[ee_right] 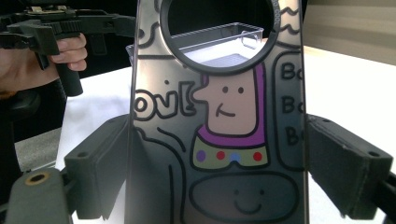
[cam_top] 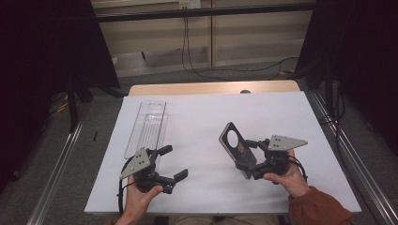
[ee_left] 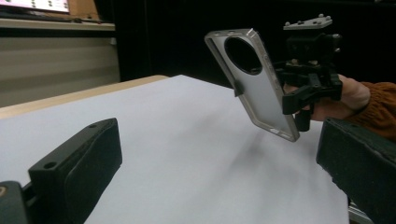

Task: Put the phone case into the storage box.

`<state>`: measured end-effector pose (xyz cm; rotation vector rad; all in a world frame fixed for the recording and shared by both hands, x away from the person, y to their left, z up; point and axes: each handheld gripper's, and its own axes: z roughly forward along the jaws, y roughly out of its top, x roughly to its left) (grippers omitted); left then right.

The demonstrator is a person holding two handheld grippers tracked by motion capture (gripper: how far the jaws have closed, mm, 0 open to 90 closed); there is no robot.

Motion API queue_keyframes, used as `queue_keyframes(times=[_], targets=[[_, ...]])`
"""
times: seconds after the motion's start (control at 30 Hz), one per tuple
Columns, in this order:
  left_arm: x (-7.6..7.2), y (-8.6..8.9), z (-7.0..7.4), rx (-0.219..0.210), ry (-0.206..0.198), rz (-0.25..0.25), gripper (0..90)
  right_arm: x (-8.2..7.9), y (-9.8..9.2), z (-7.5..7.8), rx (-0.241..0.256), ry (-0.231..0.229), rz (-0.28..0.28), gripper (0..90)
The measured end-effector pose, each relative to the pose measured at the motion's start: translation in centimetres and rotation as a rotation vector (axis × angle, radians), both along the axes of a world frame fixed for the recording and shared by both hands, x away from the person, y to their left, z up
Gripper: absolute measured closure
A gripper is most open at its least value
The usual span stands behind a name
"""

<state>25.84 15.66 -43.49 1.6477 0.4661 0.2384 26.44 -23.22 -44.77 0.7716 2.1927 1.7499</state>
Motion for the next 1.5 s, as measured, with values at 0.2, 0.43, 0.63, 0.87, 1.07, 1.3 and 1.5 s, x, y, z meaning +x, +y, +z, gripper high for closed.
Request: queue_keyframes(times=[0.2, 0.43, 0.63, 0.87, 1.07, 1.3, 1.5], targets=[[0.5, -1.1, -0.1, -0.003, 0.003, -0.018, 0.5, 0.0, 0.0, 0.1, -0.001, -0.006, -0.005, 12.2], [1.5, -2.6, 0.3, -0.003, 0.002, -0.037, 0.7, 0.0, 0.0, 0.2, -0.004, -0.007, -0.003, 12.2], [2.7, -3.9, 1.2, -0.011, -0.012, -0.053, 0.6, 0.1, -0.5, 0.5, 0.003, -0.013, -0.015, 12.2], [4.2, -5.6, 1.9, -0.019, 0.004, -0.094, 0.6, 0.0, -0.6, 0.6, 0.006, -0.019, -0.019, 12.2], [4.7, -6.7, 1.6, -0.040, -0.045, -0.131, 1.1, 0.1, -0.6, 0.4, -0.004, -0.016, -0.034, 12.2], [4.3, -7.0, 1.1, -0.048, -0.043, -0.170, 1.7, 0.1, -0.5, 0.2, -0.005, -0.019, -0.017, 12.2], [4.1, -7.2, 0.9, -0.067, -0.047, -0.173, 0.9, 0.1, -0.3, 0.0, -0.012, -0.019, -0.002, 12.2]])
